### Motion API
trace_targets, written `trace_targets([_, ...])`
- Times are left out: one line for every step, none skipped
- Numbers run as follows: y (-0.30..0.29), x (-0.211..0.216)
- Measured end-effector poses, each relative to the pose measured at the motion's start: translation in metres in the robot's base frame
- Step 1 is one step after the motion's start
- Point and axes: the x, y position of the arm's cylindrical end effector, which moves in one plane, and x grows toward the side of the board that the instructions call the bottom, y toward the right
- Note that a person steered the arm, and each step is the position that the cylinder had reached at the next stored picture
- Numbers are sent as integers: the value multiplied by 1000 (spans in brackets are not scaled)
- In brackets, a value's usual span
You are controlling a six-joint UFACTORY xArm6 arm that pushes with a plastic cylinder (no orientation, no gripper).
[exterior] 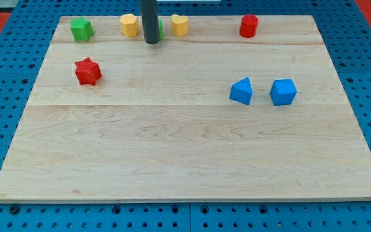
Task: Push the red star right to the green star
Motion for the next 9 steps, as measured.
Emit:
trace_targets([0,-11])
trace_targets([1,54])
trace_targets([-33,131])
trace_targets([-81,156])
trace_targets([-96,158])
trace_targets([-96,127])
trace_targets([-104,97])
trace_targets([-118,103])
trace_targets([-121,112])
